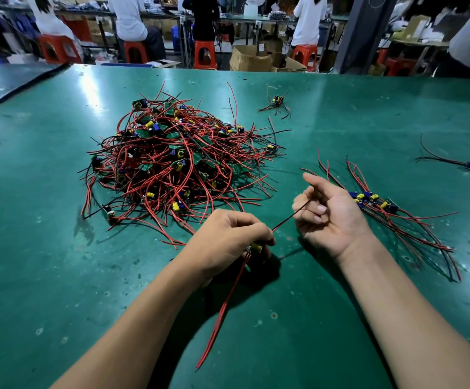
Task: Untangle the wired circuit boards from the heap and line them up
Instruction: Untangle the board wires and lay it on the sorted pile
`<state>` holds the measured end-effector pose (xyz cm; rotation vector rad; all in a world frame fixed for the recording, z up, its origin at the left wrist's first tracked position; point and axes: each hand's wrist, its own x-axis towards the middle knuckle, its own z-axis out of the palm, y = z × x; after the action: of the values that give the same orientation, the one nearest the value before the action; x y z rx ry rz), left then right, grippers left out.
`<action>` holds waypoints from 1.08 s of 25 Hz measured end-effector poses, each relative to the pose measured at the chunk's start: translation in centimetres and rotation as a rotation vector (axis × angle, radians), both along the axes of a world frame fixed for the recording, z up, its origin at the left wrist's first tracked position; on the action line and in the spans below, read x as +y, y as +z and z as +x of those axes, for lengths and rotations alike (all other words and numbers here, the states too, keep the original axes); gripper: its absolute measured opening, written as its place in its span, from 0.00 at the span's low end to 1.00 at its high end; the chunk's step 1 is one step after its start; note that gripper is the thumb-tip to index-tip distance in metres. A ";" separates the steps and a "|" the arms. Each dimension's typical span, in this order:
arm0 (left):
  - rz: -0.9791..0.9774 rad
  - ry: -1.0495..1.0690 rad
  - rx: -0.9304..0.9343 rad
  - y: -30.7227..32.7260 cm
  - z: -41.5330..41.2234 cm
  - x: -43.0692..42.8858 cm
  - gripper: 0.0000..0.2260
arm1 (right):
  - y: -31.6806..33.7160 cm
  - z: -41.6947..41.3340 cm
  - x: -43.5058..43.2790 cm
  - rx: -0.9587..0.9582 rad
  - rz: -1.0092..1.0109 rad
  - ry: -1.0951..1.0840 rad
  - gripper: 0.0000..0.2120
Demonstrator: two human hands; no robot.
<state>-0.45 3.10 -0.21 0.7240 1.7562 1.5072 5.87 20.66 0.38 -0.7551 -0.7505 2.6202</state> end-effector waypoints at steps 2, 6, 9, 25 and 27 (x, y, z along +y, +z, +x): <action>0.003 0.012 -0.009 -0.1 0.0 -0.1 0.08 | -0.2 -0.1 -0.1 -0.036 0.121 -0.006 0.19; 0.047 0.112 -0.078 -0.4 -0.1 0.1 0.09 | -0.8 -0.2 -0.9 -0.084 0.530 0.066 0.20; 0.117 0.178 -0.135 -0.4 -0.1 0.3 0.05 | -1.5 0.1 -1.9 -0.029 0.686 0.309 0.19; 0.080 0.048 -0.030 -0.4 -0.1 0.0 0.09 | -1.5 -0.5 -0.3 -0.068 0.585 -0.060 0.10; 0.068 0.043 -0.027 -0.4 -0.2 0.0 0.09 | -1.4 -0.6 -0.2 -0.088 0.482 -0.074 0.14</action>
<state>-0.65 3.05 -0.59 0.7003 1.7172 1.6046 5.24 20.50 -0.99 -0.7343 -1.2875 2.2147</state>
